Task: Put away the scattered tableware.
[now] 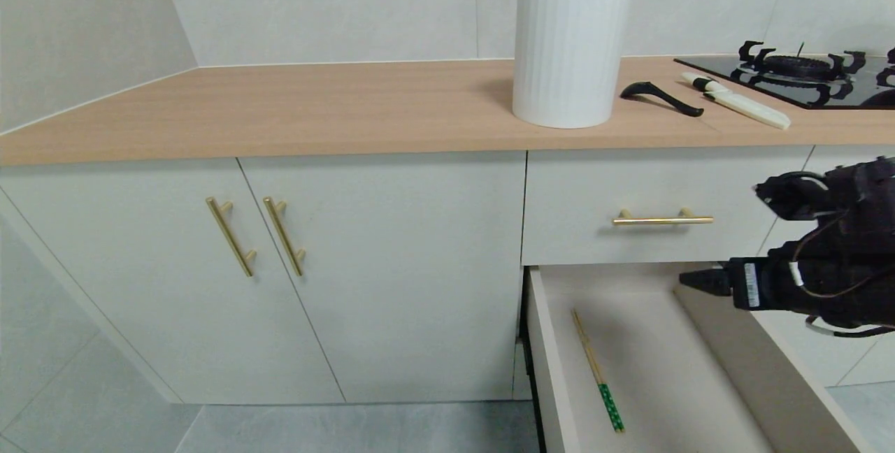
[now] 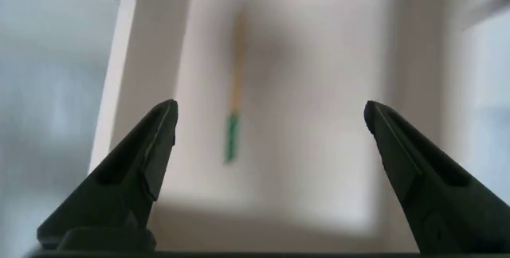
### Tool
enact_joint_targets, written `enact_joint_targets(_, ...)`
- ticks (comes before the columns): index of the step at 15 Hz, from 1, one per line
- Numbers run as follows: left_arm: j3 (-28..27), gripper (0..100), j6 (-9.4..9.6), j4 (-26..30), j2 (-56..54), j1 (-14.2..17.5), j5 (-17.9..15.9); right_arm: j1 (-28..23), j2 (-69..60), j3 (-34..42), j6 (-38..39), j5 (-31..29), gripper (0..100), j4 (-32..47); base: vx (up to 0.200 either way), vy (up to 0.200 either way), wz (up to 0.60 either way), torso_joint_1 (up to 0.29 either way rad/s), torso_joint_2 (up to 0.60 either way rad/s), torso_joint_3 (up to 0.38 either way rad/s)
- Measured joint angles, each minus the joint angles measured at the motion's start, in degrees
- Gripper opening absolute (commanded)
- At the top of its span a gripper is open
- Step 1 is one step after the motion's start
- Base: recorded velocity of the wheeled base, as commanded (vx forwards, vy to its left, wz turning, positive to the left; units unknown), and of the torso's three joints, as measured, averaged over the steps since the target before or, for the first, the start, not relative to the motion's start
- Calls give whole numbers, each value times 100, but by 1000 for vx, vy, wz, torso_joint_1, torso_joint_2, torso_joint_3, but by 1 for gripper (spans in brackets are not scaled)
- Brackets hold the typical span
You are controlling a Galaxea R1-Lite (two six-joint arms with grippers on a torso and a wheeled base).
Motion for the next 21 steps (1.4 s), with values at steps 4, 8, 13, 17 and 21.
enact_joint_targets(4,0,100,0,0,0,0,2,-223,-367,-49,-107,2,100,-5,0,0,0,0,0,0)
enact_joint_targets(8,0,100,0,0,0,0,0,-236,-416,-27,-174,-20,100,-6,0,0,0,0,0,0)
enact_joint_targets(13,0,100,0,-2,0,-2,2,-239,-441,-22,-174,-33,100,-6,0,0,0,82,-268,-255)
enact_joint_targets(17,0,100,-1,0,0,0,2,-236,-444,-11,-176,-35,100,-13,0,0,0,143,-510,-297)
enact_joint_targets(21,0,100,-1,0,0,-2,0,-239,-455,-11,-185,-28,100,-20,0,0,0,174,-459,-288)
